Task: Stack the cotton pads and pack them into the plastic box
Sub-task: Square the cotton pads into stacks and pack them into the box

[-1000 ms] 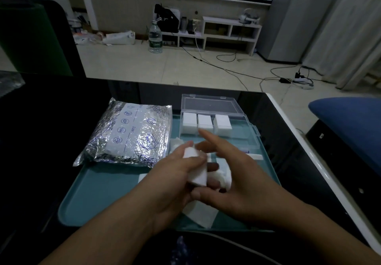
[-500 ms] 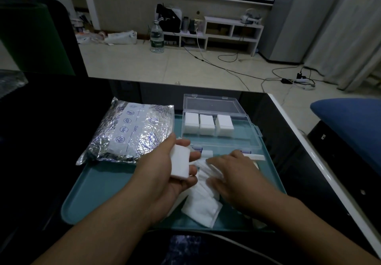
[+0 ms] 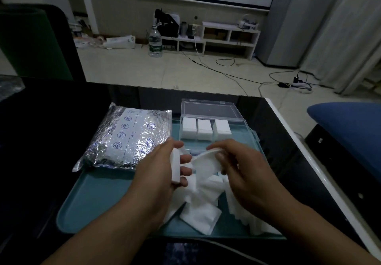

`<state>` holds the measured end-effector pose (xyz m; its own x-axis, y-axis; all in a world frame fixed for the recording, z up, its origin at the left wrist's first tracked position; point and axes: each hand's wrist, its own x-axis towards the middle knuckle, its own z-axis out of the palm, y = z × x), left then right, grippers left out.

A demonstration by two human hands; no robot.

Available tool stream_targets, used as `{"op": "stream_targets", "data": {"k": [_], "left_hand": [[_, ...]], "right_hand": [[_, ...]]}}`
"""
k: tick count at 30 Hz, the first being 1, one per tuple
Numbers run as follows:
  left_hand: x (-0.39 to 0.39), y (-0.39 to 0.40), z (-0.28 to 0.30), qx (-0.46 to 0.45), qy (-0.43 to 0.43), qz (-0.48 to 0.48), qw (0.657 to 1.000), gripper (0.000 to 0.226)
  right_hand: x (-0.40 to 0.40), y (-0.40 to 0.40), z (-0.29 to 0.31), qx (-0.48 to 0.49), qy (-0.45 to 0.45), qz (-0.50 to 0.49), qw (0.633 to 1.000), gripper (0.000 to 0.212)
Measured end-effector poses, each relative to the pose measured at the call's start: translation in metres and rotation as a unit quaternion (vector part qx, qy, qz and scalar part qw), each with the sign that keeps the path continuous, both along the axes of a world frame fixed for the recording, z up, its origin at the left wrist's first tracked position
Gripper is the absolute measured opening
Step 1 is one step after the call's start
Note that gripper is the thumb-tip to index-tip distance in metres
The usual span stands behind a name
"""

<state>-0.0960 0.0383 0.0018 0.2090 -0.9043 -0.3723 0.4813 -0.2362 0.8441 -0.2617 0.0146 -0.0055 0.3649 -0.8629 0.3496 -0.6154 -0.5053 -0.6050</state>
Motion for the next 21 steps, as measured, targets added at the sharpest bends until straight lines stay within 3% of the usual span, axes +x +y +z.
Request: {"op": "stream_targets", "data": {"k": [4, 8, 11, 14, 18, 21], "left_hand": [[-0.007, 0.004, -0.004, 0.016, 0.027, -0.05, 0.998, 0.036], [-0.018, 0.012, -0.007, 0.031, 0.094, -0.169, 0.981, 0.046], [-0.017, 0.01, -0.008, 0.044, 0.129, -0.155, 0.978, 0.047], [-0.009, 0.005, -0.009, 0.048, 0.132, -0.121, 0.983, 0.051], [-0.006, 0.004, -0.01, 0.038, 0.139, -0.137, 0.98, 0.051], [-0.008, 0.003, -0.015, 0.026, 0.142, -0.15, 0.978, 0.052]], "right_hand": [[0.006, 0.01, 0.006, 0.034, -0.033, 0.07, 0.996, 0.025], [0.01, 0.01, -0.002, -0.06, 0.018, 0.021, 0.998, 0.031], [0.011, 0.01, -0.003, -0.08, 0.018, -0.007, 0.997, 0.035], [0.009, 0.012, 0.002, -0.044, 0.017, 0.031, 0.998, 0.047], [0.01, 0.019, 0.007, 0.041, 0.044, 0.106, 0.993, 0.088], [0.013, 0.023, 0.009, 0.072, 0.009, 0.109, 0.991, 0.092]]}}
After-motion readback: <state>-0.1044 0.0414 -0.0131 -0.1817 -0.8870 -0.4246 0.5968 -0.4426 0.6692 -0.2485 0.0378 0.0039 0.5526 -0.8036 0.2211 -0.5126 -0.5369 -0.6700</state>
